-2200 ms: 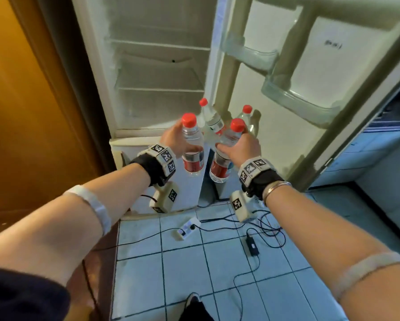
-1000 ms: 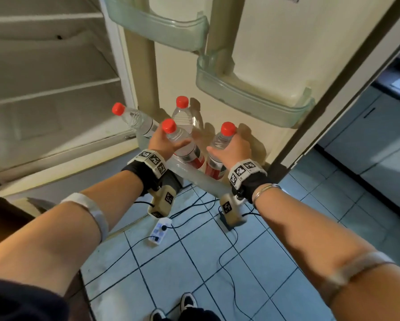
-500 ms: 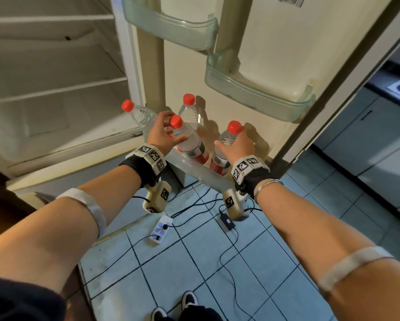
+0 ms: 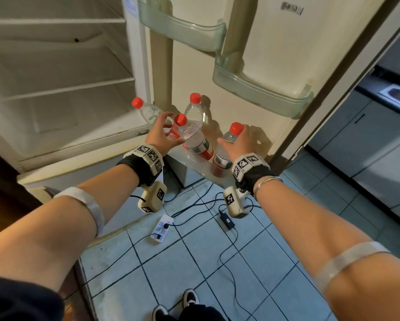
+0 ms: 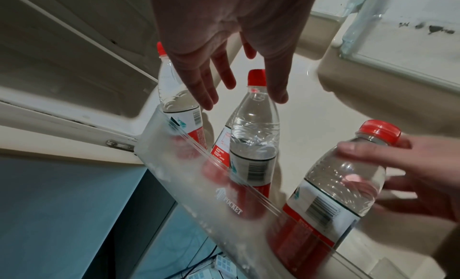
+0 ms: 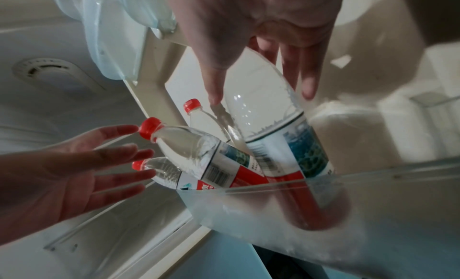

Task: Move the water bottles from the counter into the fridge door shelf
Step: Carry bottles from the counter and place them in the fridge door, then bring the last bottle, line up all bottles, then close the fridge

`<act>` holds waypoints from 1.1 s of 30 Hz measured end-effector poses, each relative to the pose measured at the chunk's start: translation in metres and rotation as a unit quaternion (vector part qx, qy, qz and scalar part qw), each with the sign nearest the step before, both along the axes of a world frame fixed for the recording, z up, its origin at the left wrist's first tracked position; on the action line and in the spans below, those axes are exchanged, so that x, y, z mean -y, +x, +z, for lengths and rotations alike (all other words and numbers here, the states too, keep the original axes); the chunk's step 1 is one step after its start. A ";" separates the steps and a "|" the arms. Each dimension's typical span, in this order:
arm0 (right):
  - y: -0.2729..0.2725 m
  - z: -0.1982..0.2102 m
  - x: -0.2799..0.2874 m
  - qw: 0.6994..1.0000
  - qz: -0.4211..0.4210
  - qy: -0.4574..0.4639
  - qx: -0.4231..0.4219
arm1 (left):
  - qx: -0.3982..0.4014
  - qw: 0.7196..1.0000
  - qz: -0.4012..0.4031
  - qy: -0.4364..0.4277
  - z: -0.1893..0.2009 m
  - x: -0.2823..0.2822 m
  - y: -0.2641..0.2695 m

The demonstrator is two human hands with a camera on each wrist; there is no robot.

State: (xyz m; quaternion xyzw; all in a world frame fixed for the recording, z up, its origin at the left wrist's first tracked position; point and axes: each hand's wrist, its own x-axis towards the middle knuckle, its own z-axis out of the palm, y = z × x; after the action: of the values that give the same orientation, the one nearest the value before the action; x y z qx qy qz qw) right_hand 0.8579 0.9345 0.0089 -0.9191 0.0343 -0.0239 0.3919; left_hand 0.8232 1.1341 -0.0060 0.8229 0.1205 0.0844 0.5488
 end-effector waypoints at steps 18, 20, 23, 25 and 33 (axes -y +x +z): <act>-0.039 0.000 -0.134 0.938 0.322 -0.088 0.095 | 0.003 0.992 0.110 0.064 0.001 -0.086 -0.088; -0.047 0.001 -0.158 0.915 0.373 -0.088 0.129 | -0.006 0.988 0.143 0.060 -0.001 -0.098 -0.106; -0.060 0.000 -0.193 0.887 0.433 -0.071 0.141 | -0.016 0.978 0.197 0.066 -0.002 -0.111 -0.135; -0.067 -0.005 -0.213 0.868 0.472 -0.061 0.145 | -0.017 0.968 0.238 0.074 -0.003 -0.116 -0.155; -0.121 -0.017 -0.253 0.756 0.639 -0.059 0.132 | -0.043 0.900 0.431 0.048 -0.005 -0.099 -0.247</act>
State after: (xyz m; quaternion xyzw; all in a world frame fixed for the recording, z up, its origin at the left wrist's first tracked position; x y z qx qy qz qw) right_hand 0.7364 1.1874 -0.0083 -0.7365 -0.6142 0.1090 0.2617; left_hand 0.5764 1.2329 -0.0110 0.7189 0.4824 0.2832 0.4126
